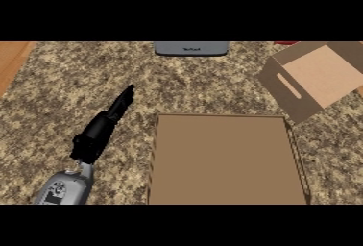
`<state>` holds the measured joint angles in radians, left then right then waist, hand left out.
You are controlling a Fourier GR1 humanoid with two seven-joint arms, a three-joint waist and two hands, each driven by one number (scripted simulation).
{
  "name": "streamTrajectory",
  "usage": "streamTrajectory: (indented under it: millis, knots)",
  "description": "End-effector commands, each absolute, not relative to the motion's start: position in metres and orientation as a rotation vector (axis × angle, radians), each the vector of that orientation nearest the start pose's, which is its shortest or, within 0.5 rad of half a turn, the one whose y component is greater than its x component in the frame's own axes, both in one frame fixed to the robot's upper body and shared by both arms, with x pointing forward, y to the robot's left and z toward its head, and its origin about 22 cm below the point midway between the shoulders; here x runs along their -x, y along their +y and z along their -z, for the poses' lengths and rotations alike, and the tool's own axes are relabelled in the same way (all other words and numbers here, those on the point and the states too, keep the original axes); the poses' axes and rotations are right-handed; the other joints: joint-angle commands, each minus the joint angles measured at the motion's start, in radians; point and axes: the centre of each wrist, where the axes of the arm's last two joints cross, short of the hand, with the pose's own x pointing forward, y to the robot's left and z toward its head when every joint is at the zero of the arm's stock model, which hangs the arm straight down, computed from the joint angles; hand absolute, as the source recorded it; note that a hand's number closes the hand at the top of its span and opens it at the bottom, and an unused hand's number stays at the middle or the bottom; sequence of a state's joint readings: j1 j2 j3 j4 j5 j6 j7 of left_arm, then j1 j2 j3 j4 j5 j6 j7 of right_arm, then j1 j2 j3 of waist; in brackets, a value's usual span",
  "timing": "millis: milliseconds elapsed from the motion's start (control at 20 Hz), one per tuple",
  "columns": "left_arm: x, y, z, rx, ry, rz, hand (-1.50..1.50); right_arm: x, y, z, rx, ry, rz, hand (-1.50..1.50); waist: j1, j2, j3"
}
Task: Pick the eggplant from the tray and place it in the cardboard box
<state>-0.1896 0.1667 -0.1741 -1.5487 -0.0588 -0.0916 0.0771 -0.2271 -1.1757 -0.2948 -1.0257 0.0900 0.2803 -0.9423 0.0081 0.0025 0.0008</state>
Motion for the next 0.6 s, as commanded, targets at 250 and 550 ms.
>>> streamTrajectory:
  millis: [250, 550]
  knots:
    - [-0.290, 0.204, -0.054, 0.048, -1.597, 0.479, 0.00, -0.290, -0.521, -0.259, 0.640, -1.990, -1.050, 1.50, 0.016, 0.002, -0.001]
    - [-0.291, 0.190, -0.042, 0.051, -1.620, 0.479, 0.00, -0.323, -0.510, -0.246, 0.610, -1.971, -1.000, 1.50, 0.028, 0.008, 0.000]
